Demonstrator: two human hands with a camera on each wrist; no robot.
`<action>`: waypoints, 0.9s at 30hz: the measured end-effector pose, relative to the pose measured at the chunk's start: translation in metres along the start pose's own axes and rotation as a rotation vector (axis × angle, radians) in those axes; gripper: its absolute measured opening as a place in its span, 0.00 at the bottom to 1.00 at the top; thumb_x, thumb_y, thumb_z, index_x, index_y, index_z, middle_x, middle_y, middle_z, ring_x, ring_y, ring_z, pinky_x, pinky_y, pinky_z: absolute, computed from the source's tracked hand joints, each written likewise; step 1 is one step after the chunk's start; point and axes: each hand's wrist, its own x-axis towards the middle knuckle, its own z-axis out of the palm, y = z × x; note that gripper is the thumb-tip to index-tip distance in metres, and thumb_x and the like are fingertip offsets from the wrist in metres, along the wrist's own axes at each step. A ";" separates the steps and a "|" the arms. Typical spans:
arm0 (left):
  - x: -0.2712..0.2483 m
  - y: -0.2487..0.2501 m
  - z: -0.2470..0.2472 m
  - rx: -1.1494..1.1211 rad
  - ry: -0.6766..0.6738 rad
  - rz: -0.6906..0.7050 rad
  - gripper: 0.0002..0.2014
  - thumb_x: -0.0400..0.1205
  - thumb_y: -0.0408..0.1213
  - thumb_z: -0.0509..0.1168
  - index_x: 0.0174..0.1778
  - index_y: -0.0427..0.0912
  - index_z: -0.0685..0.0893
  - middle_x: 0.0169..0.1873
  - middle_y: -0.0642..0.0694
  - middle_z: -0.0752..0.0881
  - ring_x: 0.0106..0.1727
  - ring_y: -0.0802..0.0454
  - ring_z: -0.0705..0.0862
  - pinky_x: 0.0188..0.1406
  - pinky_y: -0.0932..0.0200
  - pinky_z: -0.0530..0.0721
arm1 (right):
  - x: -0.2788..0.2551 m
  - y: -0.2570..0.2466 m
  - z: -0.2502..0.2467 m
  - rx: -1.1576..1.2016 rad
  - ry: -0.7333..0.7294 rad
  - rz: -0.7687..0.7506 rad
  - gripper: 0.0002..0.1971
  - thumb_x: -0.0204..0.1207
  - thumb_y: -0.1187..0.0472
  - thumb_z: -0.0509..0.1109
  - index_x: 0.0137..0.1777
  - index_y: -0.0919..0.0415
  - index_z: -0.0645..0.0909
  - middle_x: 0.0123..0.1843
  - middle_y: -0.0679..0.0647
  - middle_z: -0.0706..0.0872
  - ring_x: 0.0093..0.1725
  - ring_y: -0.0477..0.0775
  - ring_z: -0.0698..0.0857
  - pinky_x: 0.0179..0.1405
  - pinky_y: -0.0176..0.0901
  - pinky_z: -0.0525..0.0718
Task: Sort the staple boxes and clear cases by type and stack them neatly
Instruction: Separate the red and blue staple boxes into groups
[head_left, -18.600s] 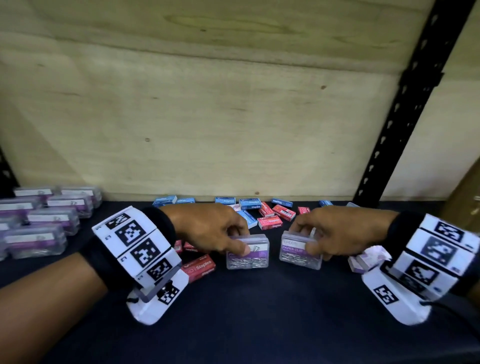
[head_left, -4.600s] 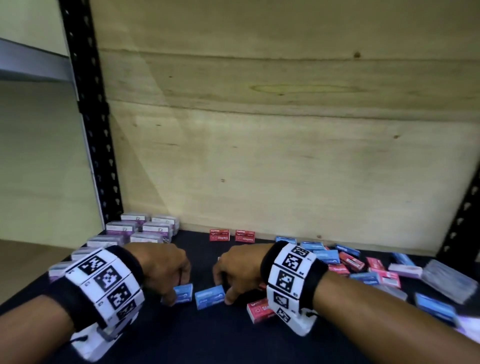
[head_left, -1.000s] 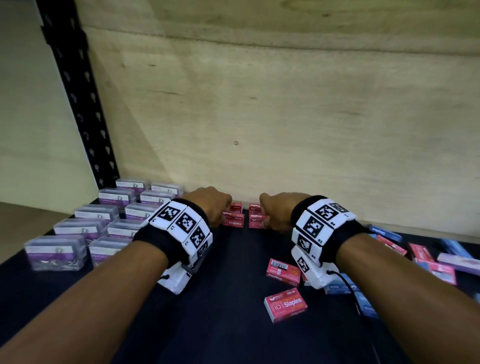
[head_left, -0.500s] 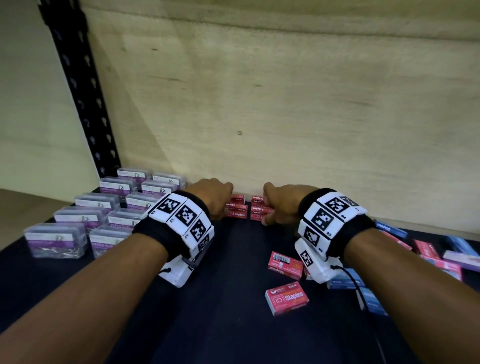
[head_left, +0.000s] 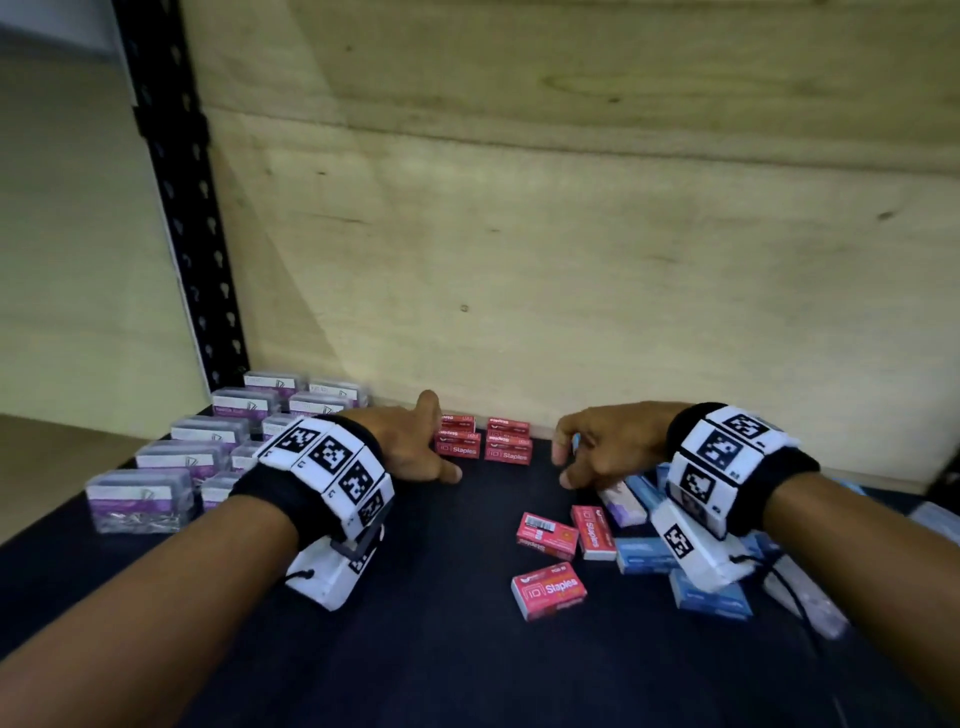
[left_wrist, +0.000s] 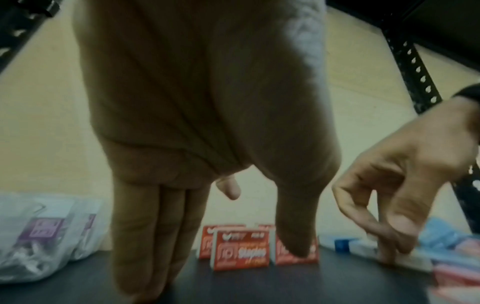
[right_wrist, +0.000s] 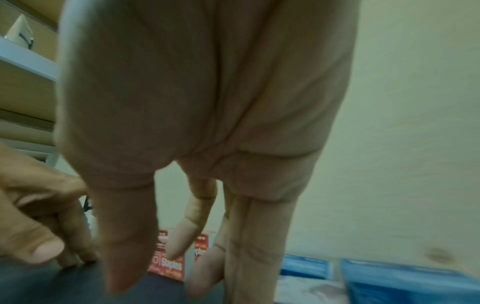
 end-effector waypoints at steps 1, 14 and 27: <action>-0.003 0.001 -0.002 -0.026 0.014 0.013 0.29 0.77 0.60 0.68 0.61 0.51 0.59 0.46 0.48 0.81 0.52 0.46 0.84 0.60 0.45 0.82 | -0.007 0.003 0.001 -0.006 -0.022 -0.008 0.14 0.74 0.48 0.78 0.56 0.46 0.80 0.45 0.46 0.87 0.44 0.48 0.86 0.56 0.45 0.82; -0.011 0.071 0.026 -0.033 -0.117 0.487 0.24 0.72 0.48 0.79 0.63 0.51 0.81 0.53 0.54 0.86 0.40 0.62 0.81 0.42 0.65 0.78 | -0.040 -0.002 0.017 -0.263 -0.081 -0.016 0.34 0.66 0.43 0.82 0.70 0.49 0.77 0.56 0.44 0.81 0.53 0.50 0.80 0.53 0.43 0.78; -0.006 0.016 0.007 0.032 -0.053 0.406 0.13 0.84 0.49 0.66 0.63 0.53 0.87 0.55 0.57 0.88 0.50 0.62 0.83 0.47 0.71 0.76 | -0.026 -0.010 0.014 -0.075 -0.009 -0.088 0.21 0.73 0.59 0.79 0.61 0.48 0.73 0.49 0.51 0.89 0.42 0.53 0.90 0.47 0.47 0.88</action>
